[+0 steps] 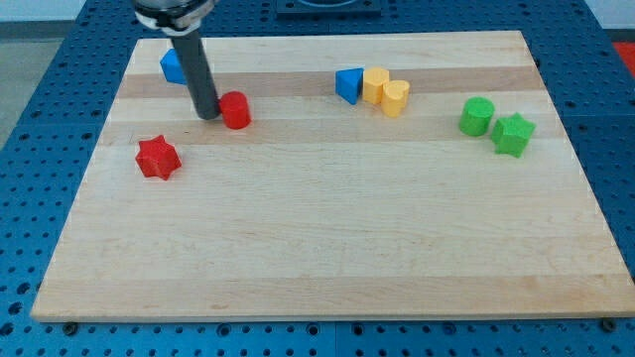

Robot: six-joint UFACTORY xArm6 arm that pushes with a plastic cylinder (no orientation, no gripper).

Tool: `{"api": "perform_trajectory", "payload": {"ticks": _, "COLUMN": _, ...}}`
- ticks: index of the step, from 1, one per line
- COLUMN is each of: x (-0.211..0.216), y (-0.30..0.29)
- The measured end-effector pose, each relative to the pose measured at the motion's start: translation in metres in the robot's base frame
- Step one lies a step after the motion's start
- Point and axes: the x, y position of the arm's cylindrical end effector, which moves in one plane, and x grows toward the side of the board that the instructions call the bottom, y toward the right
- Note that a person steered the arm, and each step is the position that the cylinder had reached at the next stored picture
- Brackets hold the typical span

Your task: Move the red circle towards the blue triangle

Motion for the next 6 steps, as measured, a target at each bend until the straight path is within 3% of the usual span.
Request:
{"api": "perform_trajectory", "payload": {"ticks": 3, "x": 0.026, "y": 0.037}}
{"api": "perform_trajectory", "payload": {"ticks": 6, "x": 0.008, "y": 0.061}}
